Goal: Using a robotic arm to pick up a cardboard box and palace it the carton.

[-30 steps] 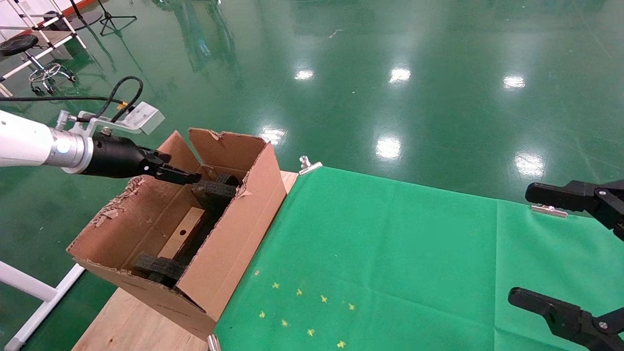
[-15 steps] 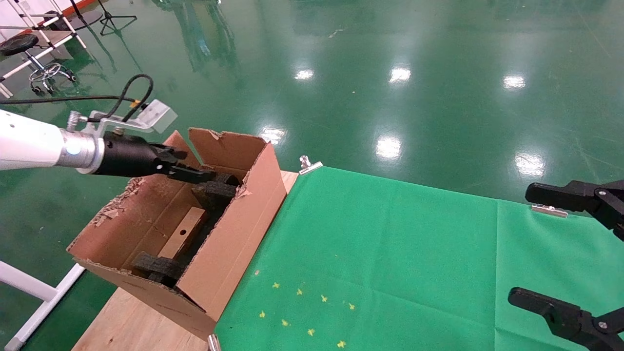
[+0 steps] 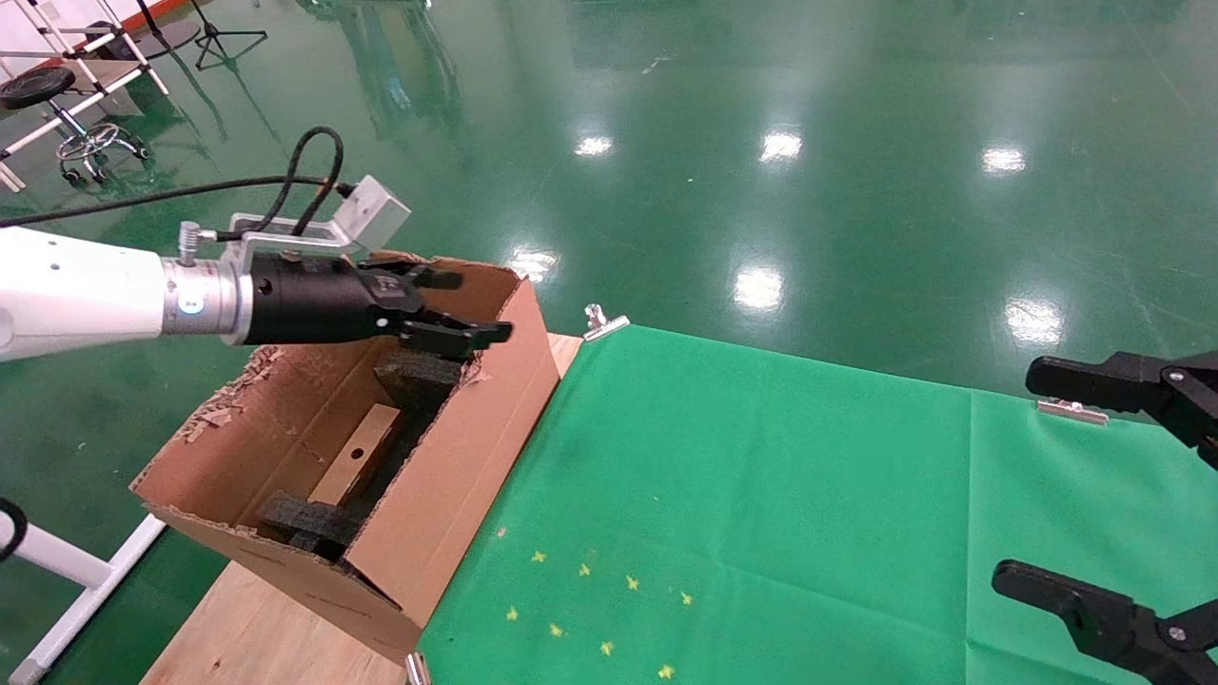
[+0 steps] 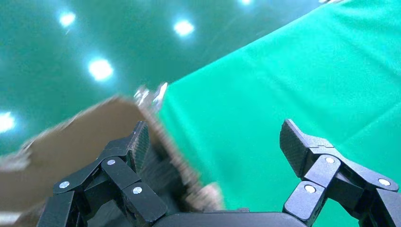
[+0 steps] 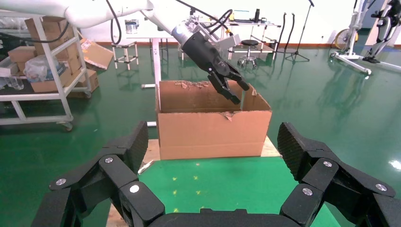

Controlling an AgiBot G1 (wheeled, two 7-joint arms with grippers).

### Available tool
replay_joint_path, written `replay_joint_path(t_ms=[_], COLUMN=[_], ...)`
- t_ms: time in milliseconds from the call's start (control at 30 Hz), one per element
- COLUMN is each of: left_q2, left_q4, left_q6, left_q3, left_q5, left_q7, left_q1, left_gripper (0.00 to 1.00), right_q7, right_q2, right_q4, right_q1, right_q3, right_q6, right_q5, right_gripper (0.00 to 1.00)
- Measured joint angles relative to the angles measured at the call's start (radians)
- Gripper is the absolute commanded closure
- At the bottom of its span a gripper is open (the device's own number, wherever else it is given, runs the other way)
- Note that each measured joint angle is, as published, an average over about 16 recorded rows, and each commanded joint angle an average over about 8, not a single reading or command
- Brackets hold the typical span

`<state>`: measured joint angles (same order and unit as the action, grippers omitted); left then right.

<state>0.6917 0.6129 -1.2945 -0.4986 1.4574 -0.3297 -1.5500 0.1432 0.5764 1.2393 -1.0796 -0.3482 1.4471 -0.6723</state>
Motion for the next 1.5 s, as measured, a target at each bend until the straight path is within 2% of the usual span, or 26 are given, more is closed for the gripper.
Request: replay_joint_path(t_ms=[1167, 1500], left_q2=[-0.073, -0.084], left_q4=[0.609, 0.695], left_q6=[-0.183, -0.209], left_q3=[0.199, 0.227], left_q5=[-0.659, -0.754], left_q7=[0.129, 0.146], left_q1=[0.431, 0.493], left_gripper=[0.00, 0.00], right_q7=[0.000, 0.000], right_q2=[0.000, 0.000], right_q4=[0.000, 0.000], right_q1=[0.000, 0.000], right_q3=[0.000, 0.000], right_q6=[0.000, 0.000], right_q5=[0.000, 0.000], right_gripper=[0.00, 0.00])
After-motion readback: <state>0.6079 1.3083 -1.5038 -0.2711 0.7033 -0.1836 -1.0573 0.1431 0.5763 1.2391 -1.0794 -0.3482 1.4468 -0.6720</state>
